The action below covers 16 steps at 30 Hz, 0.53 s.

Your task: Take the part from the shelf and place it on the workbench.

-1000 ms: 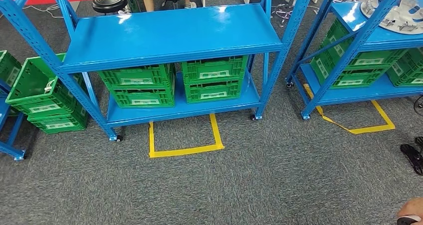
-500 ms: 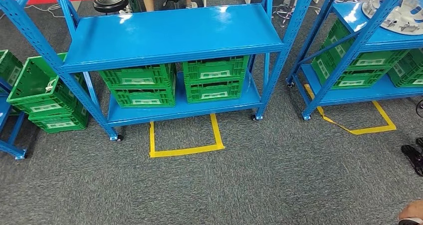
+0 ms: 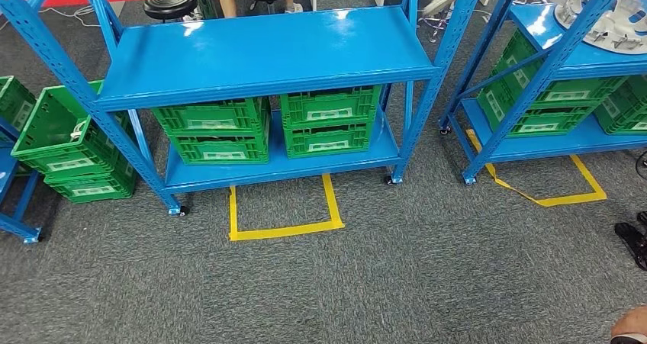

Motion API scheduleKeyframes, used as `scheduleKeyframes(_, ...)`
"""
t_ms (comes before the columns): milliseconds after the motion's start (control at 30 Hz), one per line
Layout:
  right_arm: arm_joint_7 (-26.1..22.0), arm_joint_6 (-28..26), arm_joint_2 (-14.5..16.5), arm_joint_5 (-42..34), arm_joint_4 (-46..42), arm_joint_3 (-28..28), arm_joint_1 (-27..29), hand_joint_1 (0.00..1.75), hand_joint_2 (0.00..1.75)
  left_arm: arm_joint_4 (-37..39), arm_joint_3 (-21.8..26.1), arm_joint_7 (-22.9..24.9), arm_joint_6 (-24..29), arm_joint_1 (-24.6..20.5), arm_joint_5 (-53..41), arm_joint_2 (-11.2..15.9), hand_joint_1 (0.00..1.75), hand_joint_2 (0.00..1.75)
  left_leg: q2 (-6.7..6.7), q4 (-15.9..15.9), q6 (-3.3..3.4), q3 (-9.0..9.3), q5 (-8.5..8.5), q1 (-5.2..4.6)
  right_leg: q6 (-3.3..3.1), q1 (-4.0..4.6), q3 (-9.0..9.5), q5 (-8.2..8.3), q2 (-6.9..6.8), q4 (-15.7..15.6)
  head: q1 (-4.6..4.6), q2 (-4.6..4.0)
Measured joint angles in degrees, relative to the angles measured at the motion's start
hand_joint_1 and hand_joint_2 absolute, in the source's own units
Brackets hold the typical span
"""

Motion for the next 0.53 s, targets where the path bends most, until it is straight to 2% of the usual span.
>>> scheduleKeyframes(200, -0.17, 0.81, -0.27, 2.81, -0.82, -5.84, 1.55, 0.0, 1.75, -0.74, 2.75, -0.53, -1.14, 0.66, -2.1, -0.2, 0.0, 1.75, 0.15, 0.0, 0.08, 0.04, -0.09, -0.01, -0.04, 0.0, 0.03, -0.09, -0.08, -0.01, 0.0, -0.01)
scheduleKeyframes(533, -0.16, 0.88, -0.29, 2.95, -1.18, -9.69, 2.27, 0.0, 1.75, -0.96, 4.38, -0.55, -1.16, 0.83, -2.15, -0.45, 0.0, 1.75, 0.39, -0.01, 0.08, 0.05, -0.09, 0.0, -0.04, 0.01, 0.06, -0.1, -0.08, 0.0, 0.02, 0.0)
